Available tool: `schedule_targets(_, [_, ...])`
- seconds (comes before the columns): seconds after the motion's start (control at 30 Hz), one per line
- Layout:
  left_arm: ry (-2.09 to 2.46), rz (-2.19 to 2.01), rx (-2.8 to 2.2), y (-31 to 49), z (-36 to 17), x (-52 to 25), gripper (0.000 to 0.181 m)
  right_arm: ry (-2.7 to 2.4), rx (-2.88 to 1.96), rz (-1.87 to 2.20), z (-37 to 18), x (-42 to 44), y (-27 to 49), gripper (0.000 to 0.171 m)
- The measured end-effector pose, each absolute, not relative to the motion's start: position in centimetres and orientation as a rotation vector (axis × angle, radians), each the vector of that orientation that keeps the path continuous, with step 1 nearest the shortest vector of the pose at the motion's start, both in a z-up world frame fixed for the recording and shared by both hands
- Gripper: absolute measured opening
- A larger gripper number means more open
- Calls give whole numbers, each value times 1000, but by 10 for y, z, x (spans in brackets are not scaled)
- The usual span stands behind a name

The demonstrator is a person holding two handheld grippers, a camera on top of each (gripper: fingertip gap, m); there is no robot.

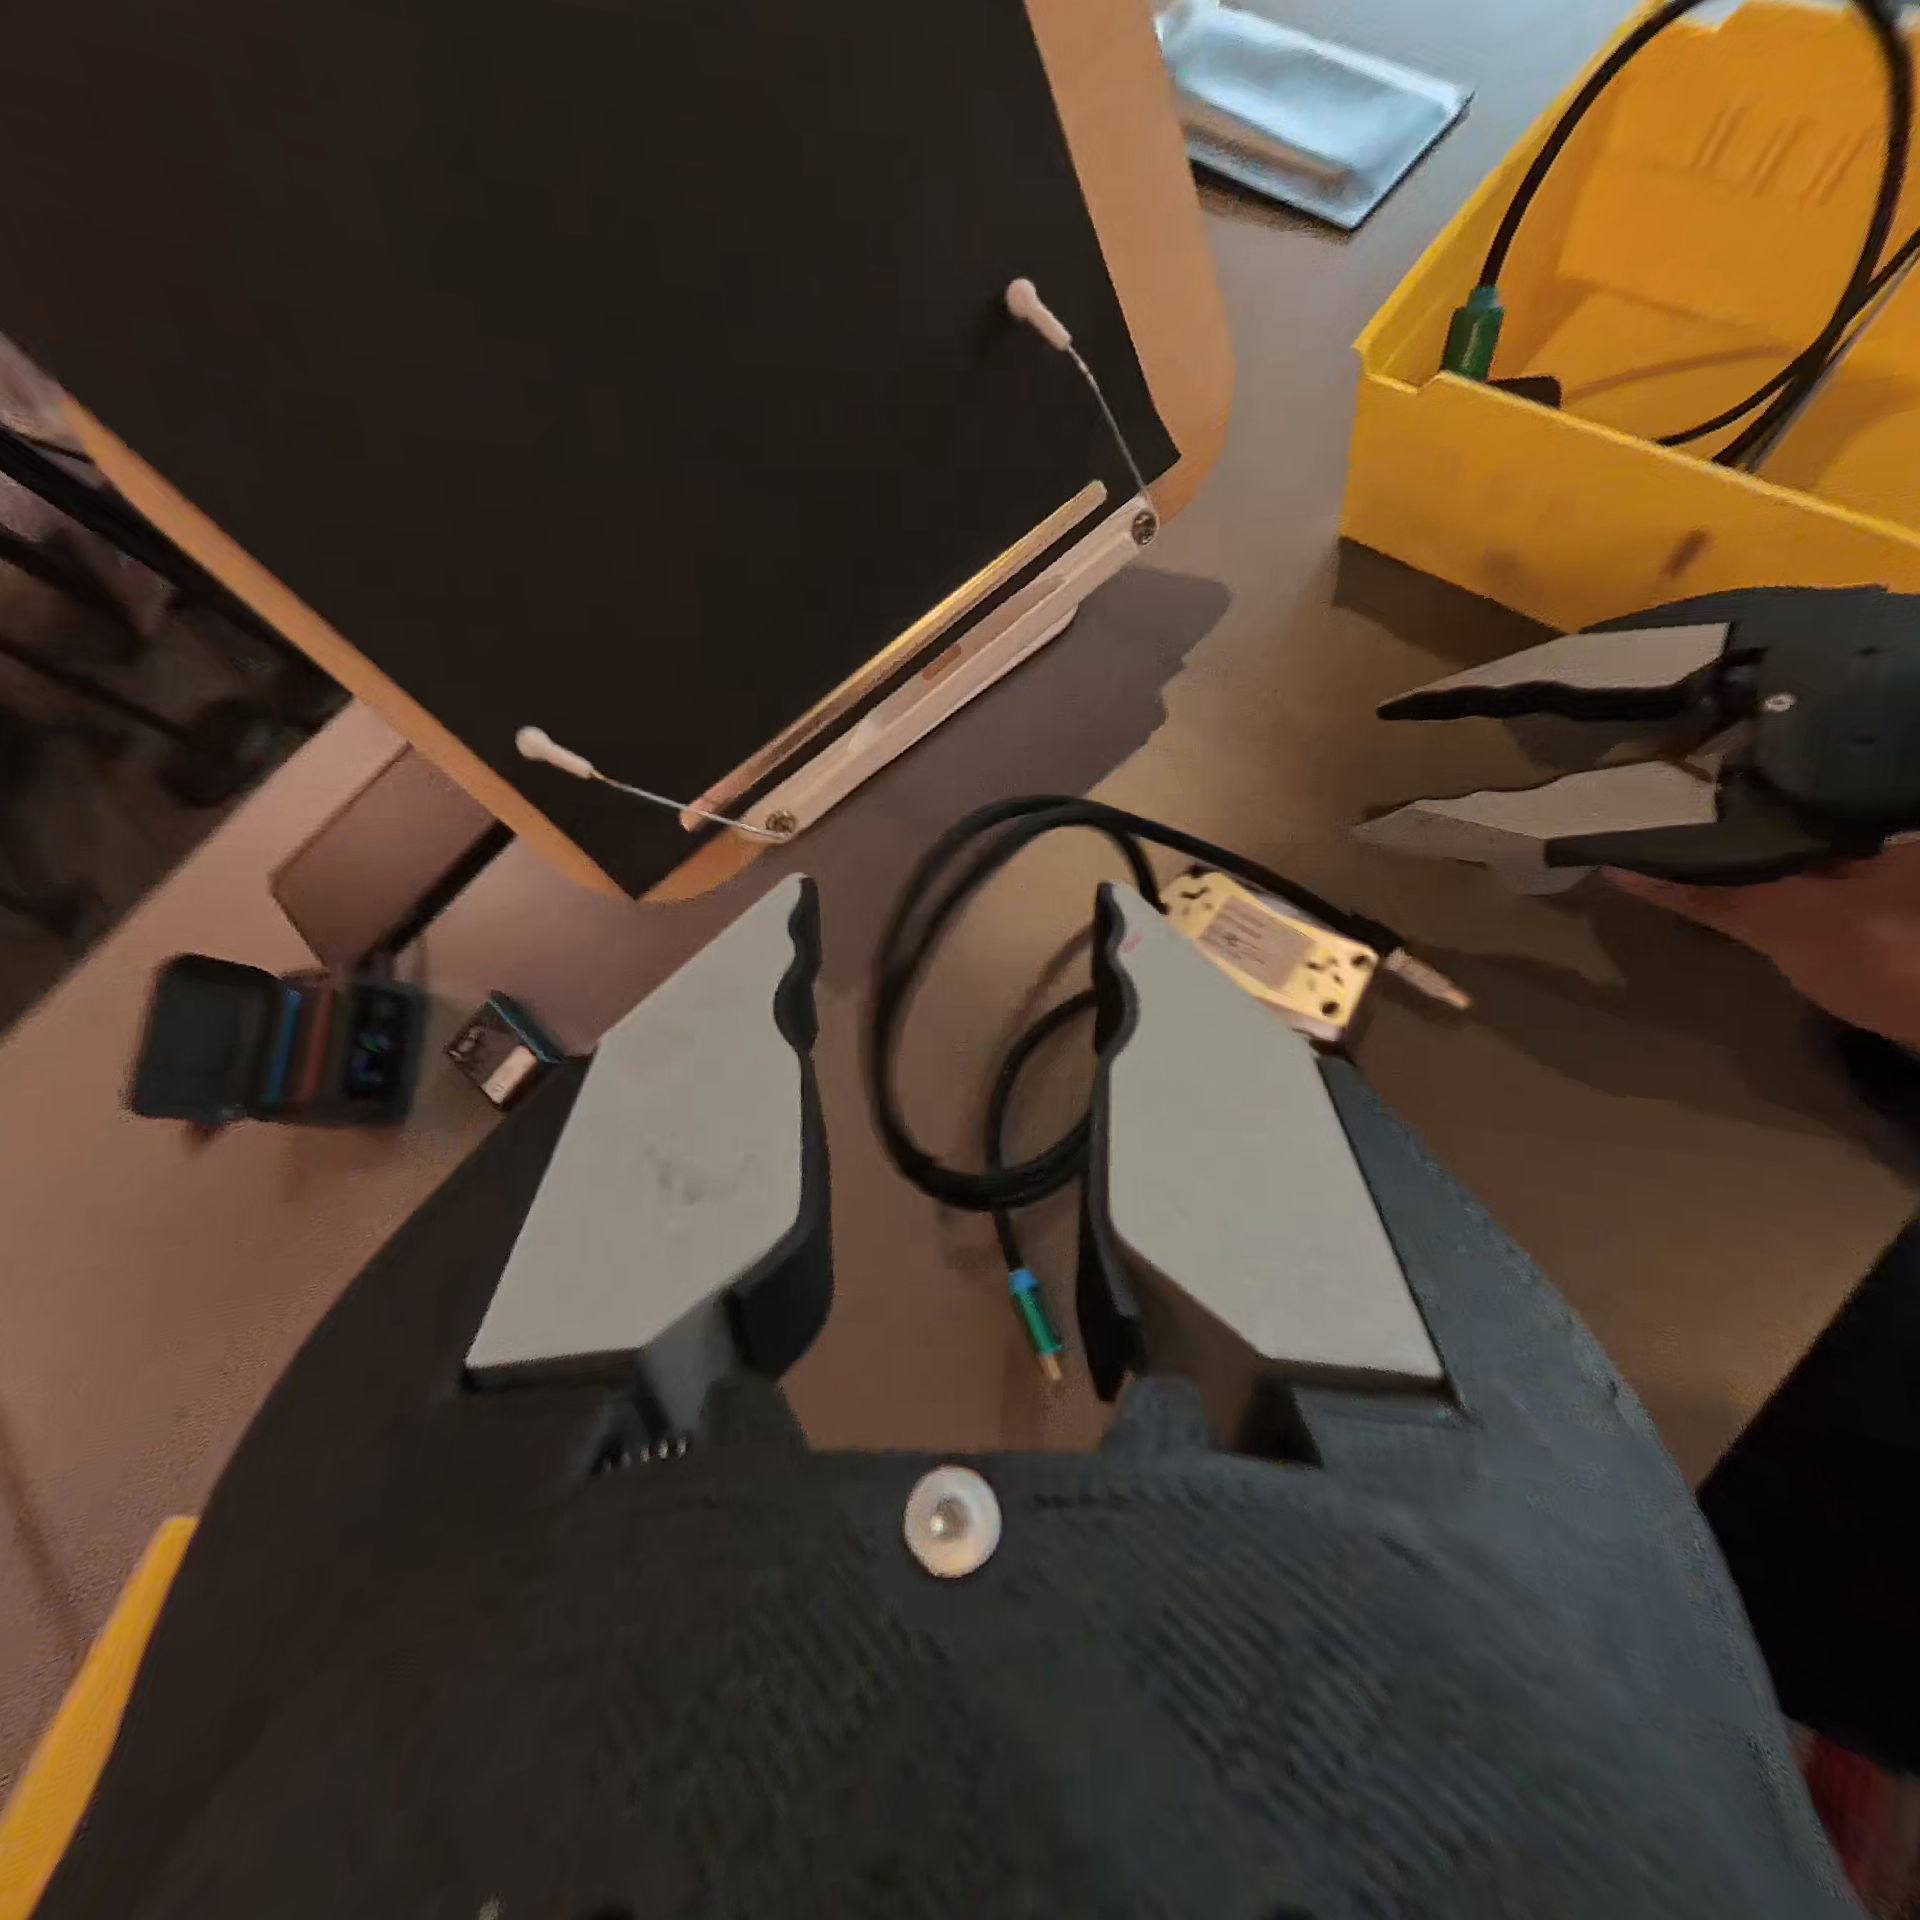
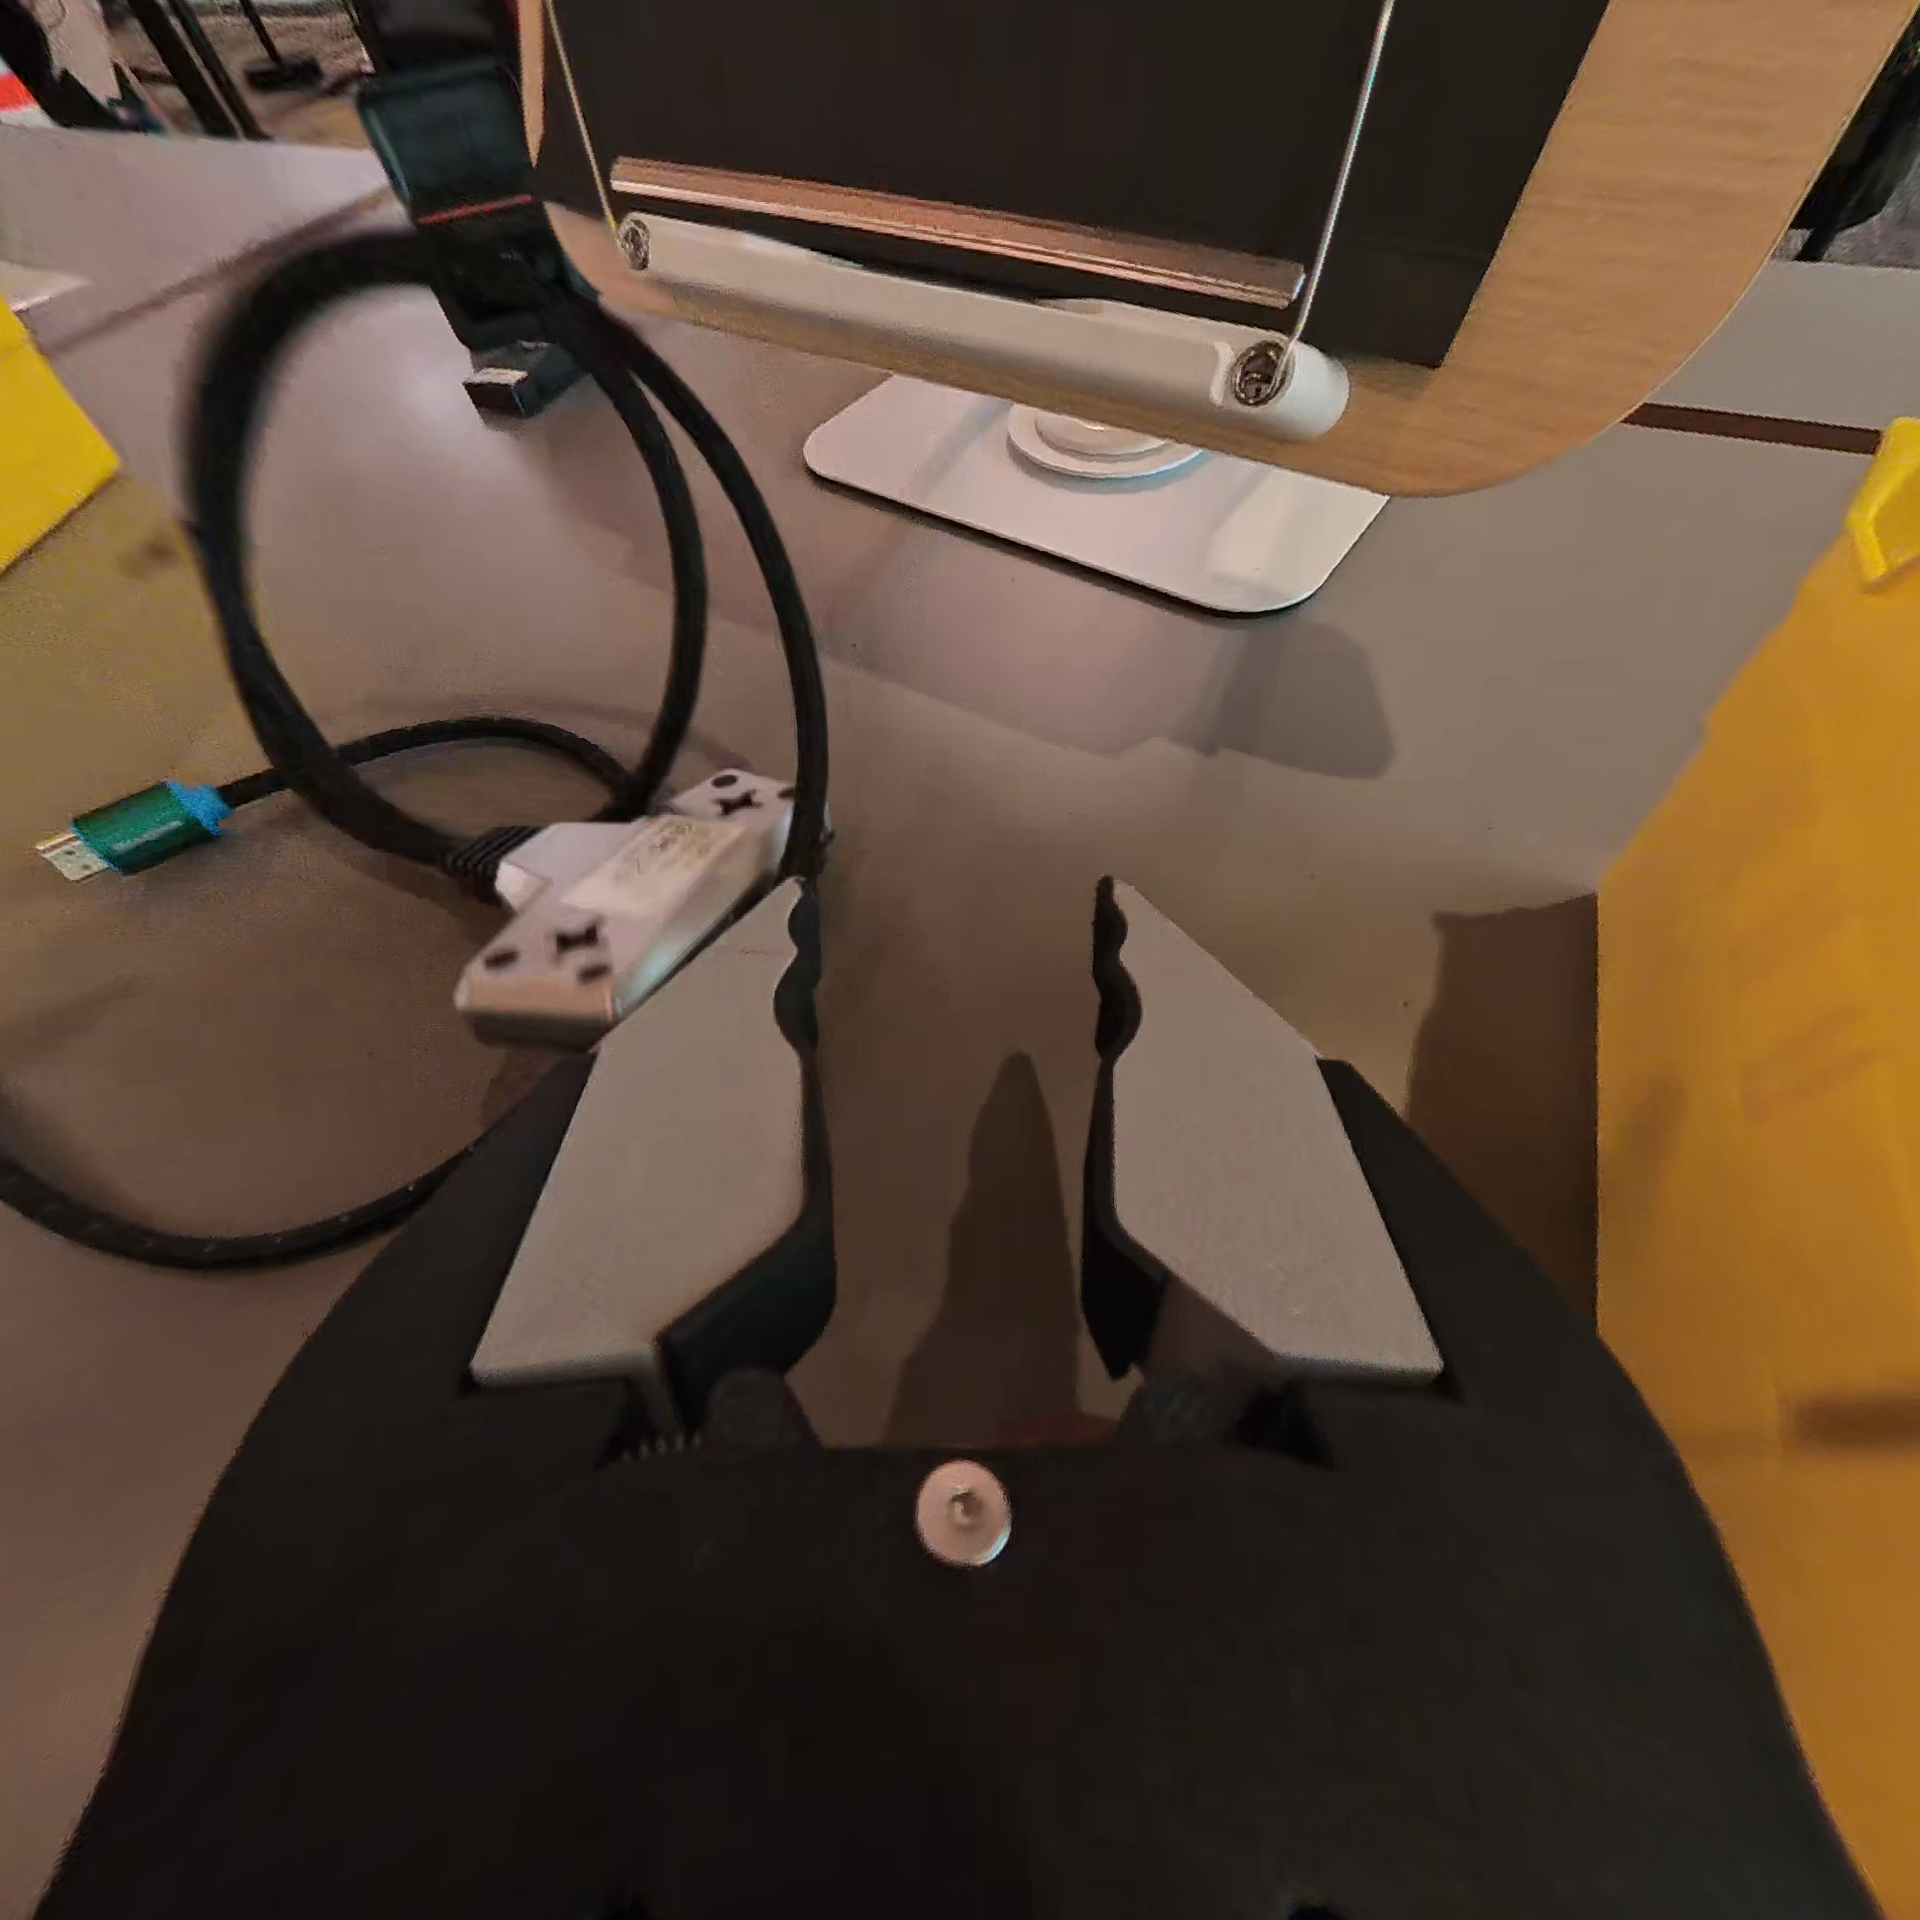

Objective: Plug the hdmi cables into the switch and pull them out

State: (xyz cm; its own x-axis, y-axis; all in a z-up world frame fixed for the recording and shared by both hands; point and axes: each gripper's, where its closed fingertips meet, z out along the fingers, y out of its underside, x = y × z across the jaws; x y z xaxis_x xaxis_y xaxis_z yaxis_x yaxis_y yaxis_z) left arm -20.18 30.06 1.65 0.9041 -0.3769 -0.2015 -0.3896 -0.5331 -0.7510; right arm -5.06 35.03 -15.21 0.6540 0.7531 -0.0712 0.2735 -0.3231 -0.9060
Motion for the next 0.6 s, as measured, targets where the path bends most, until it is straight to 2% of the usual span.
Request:
schedule_targets(0.17, [552, -117, -2195, 258, -7, -208, 54, -844, -1851, 612, -147, -56, 346, 52])
schedule_targets(0.33, [619, -127, -2259, 220, -80, -202, 50, -888, -1819, 641, -145, -64, 338, 54])
schedule_targets(0.47, [558, -225, -2257, 214, -131, -201, 52, -943, -1797, 682, -146, -72, 328, 57])
schedule_targets(0.6, [495, -327, -2225, 223, -153, -201, 54, -983, -1804, 704, -151, -78, 323, 60])
